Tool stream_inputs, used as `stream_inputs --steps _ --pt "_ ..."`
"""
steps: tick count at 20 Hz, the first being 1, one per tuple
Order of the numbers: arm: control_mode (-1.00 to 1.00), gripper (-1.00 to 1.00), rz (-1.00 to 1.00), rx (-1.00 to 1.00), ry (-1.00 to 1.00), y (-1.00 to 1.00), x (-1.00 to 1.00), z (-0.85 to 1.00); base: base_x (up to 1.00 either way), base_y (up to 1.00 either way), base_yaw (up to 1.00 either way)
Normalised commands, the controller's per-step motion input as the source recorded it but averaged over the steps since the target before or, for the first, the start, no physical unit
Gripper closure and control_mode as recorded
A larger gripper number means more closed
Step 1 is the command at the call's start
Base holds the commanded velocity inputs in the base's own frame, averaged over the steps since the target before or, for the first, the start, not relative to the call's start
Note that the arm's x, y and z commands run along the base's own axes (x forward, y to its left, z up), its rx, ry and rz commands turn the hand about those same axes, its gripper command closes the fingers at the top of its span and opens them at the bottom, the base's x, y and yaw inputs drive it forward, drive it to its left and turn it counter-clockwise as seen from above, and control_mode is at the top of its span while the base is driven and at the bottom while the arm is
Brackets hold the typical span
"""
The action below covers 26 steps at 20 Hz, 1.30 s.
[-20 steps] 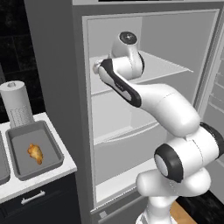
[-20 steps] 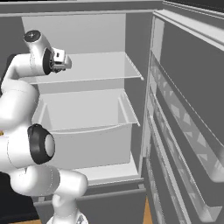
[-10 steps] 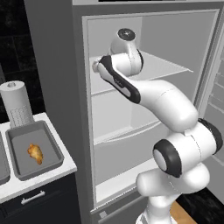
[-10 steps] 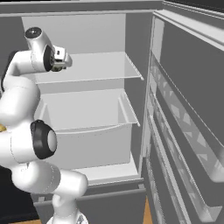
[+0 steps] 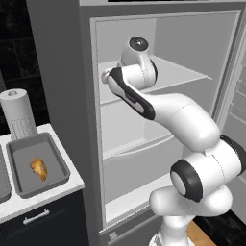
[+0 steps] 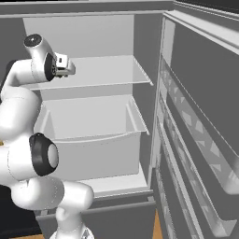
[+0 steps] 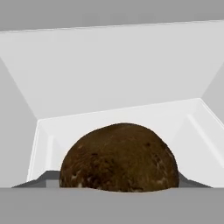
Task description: Place one mushroom and one chicken drumstick in each tupperware on the nearby counter, to pack two identical lunches.
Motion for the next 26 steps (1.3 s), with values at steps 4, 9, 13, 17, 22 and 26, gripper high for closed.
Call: stream_inputs --steps 4,9,13,17,22,26 --pt "-1.00 1.00 0.01 0.00 -0.07 0.00 -0.15 -0.12 0.00 0.00 0.00" --pt "-1.00 1.00 0.00 0.00 -0.03 -0.10 -1.00 0.21 0.00 0.00 0.00" --pt "-1.00 1.00 0.00 0.00 0.00 -0.22 -1.00 0.07 0.00 0.00 0.00" --pt "-1.00 1.00 0.00 0.01 0.00 -0.40 -1.00 0.00 0.00 0.00 0.00" --pt "-1.00 1.00 0.00 0.00 0.00 -0.31 -0.89 -0.02 0.00 0.00 0.00" --pt "-1.00 1.00 0.00 0.00 0.02 -0.06 -0.62 -0.31 0.00 0.00 0.00"
